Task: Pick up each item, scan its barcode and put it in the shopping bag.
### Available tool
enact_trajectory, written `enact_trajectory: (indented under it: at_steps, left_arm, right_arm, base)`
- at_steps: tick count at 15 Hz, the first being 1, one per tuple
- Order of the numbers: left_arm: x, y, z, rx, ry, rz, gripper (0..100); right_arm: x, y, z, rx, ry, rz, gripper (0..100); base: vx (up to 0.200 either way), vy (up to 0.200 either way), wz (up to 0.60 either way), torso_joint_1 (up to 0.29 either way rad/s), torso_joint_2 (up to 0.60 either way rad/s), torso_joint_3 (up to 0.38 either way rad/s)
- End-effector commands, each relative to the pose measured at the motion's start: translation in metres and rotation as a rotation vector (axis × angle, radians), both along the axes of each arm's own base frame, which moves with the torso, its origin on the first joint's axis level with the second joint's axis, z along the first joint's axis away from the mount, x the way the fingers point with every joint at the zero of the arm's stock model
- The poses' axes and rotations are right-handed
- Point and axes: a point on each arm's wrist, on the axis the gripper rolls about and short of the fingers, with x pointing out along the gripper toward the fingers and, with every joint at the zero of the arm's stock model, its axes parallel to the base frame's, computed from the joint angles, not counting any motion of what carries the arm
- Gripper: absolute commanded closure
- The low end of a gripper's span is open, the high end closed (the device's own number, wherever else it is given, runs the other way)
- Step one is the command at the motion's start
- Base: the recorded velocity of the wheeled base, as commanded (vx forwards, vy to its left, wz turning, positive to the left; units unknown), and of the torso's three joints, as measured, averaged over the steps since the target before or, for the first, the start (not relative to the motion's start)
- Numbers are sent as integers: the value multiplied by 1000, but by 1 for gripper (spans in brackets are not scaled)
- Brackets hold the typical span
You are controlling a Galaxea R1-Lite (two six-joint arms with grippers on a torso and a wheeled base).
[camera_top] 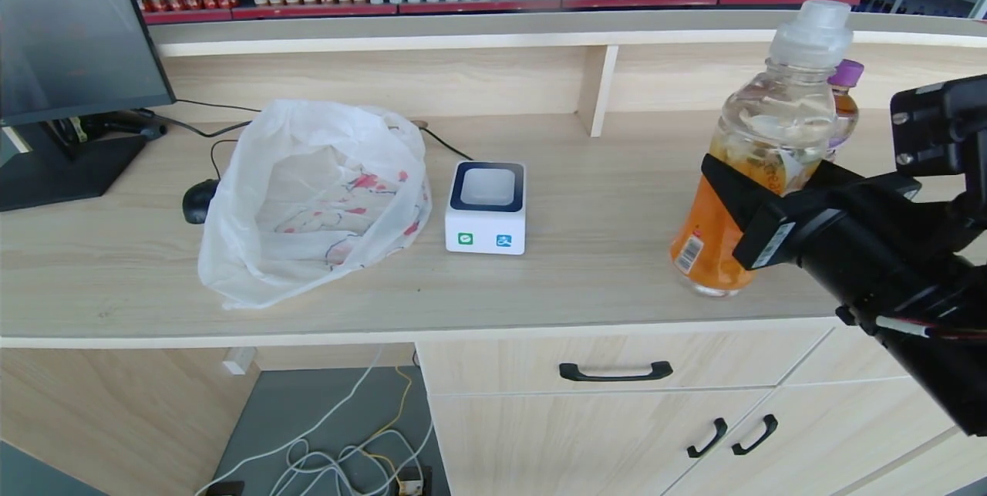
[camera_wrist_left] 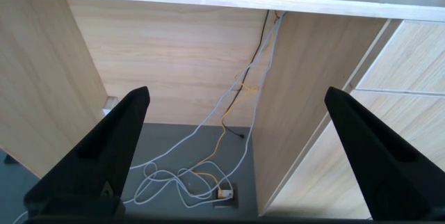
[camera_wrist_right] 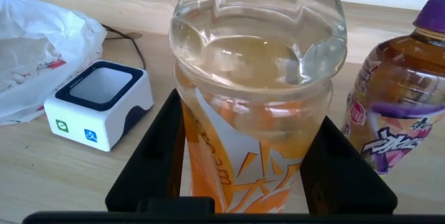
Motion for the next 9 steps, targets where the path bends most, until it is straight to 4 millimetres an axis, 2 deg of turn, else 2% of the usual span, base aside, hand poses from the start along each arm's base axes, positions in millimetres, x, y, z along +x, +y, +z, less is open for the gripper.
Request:
enact_trajectory:
  at_steps: [1, 9]
  left_arm:
    - [0, 0, 0, 0, 0, 1, 0]
    - [0, 0, 0, 0, 0, 1, 0]
  right_arm:
    - [-16, -11, 3, 14, -19, 5, 100]
    - [-31, -1, 2, 65, -3, 106, 100]
  base:
    - [0, 0, 0, 0, 0, 0]
    - [0, 0, 0, 0, 0, 0]
